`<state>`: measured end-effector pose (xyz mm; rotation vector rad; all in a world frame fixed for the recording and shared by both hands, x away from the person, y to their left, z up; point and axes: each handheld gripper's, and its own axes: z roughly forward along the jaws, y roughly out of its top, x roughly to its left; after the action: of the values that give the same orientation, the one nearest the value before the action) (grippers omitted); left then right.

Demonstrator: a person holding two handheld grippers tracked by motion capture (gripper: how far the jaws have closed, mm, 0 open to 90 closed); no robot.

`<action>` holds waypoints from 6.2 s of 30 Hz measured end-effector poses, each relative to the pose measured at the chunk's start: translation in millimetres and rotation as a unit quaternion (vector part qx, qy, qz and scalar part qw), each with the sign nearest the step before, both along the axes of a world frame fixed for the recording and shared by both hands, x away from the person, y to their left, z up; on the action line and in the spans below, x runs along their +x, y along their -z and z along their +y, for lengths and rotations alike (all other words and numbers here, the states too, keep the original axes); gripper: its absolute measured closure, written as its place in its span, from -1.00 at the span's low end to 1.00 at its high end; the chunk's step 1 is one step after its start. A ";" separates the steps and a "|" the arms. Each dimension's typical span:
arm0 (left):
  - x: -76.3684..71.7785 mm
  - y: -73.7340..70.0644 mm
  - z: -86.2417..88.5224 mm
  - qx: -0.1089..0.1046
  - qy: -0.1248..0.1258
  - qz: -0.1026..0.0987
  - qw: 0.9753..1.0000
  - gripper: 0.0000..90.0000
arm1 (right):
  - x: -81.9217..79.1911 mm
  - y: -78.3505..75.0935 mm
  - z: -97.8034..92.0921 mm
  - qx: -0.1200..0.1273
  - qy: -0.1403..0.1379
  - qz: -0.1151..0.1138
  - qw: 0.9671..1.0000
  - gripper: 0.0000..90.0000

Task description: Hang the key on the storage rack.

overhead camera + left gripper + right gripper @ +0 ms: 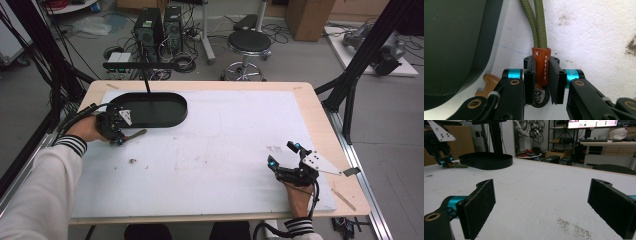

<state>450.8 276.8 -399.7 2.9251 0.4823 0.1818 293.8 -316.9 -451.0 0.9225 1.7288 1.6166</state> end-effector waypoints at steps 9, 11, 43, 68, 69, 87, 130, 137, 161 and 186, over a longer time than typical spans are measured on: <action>-5.9 -14.0 1.8 -0.032 -0.017 -0.014 0.999 0.72 | 0.0 0.0 -0.1 -0.001 0.000 0.000 1.000 -0.85; -7.4 -19.3 3.0 -0.048 -0.034 -0.019 0.998 0.72 | -0.2 0.0 -0.1 -0.001 0.000 0.001 1.000 -0.85; -28.4 -82.8 36.1 -0.221 -0.206 -0.174 0.937 0.72 | -0.6 0.0 0.3 -0.004 0.001 0.002 1.000 -0.85; -21.4 -97.9 46.5 -0.261 -0.324 -0.269 0.869 0.72 | -0.6 0.0 0.2 -0.003 0.000 0.002 1.000 -0.85; -20.8 -97.9 47.0 -0.258 -0.328 -0.273 0.867 0.72 | -0.6 0.0 0.2 -0.003 0.000 0.002 1.000 -0.85; -5.7 -88.7 47.9 -0.245 -0.368 -0.297 0.846 0.72 | -0.4 0.1 0.0 0.001 0.001 0.001 1.000 -0.85; 13.8 -87.3 34.0 -0.207 -0.382 -0.301 0.849 0.72 | -0.5 0.2 -0.7 0.004 0.000 0.004 1.000 -0.85; 13.8 -83.5 30.9 -0.196 -0.380 -0.294 0.855 0.72 | -0.5 0.1 -0.8 0.004 0.000 0.004 1.000 -0.85; 27.3 -69.7 31.7 -0.190 -0.391 -0.271 0.859 0.72 | -0.4 0.2 -1.0 0.004 0.001 0.004 1.000 -0.85; -2.4 -55.4 54.5 -0.389 -0.308 -0.274 0.824 -0.95 | -0.5 0.2 -0.2 0.002 0.000 0.003 1.000 -0.85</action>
<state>448.4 331.4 -344.3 1.7309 1.0652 0.6894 293.3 -317.1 -451.2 0.9295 1.7314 1.6191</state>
